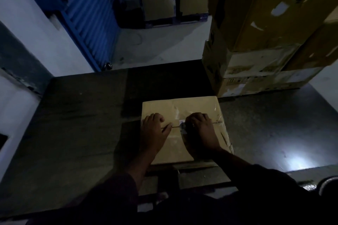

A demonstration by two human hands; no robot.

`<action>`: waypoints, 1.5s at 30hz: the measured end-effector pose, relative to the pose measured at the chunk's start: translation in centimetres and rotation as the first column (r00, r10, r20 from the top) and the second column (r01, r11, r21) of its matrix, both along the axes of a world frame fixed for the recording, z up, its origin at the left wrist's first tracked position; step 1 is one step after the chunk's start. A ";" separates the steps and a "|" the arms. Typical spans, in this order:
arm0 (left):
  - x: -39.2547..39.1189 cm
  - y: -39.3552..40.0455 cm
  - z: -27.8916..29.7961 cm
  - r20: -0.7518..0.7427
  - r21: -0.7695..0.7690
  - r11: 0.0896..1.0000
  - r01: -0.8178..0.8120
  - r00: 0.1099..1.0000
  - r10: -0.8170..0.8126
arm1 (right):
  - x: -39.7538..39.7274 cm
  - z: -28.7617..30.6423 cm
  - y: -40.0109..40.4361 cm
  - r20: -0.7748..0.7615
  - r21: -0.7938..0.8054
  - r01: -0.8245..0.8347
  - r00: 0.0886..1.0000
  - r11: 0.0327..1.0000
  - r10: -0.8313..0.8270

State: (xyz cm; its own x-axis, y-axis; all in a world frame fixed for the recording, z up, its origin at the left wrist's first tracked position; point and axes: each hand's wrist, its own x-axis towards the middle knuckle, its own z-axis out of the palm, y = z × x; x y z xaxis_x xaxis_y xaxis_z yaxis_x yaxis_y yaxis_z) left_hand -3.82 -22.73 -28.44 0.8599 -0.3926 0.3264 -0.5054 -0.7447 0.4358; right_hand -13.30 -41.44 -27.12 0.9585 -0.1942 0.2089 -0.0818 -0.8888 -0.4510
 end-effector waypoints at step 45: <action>6.8 2.4 2.2 -0.091 0.295 0.936 -0.191 0.970 0.226 | -5.8 -1.4 -0.1 -0.010 -0.104 0.032 0.999 0.994 -0.034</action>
State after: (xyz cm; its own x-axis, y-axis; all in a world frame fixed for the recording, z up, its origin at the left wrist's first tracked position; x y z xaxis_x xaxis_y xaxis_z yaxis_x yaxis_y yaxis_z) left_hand 3.02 -20.37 -26.23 0.9584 -0.2605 0.1166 -0.2818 -0.9287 0.2411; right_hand -19.07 -41.59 -28.49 0.9544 -0.2036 0.2183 -0.1167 -0.9275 -0.3550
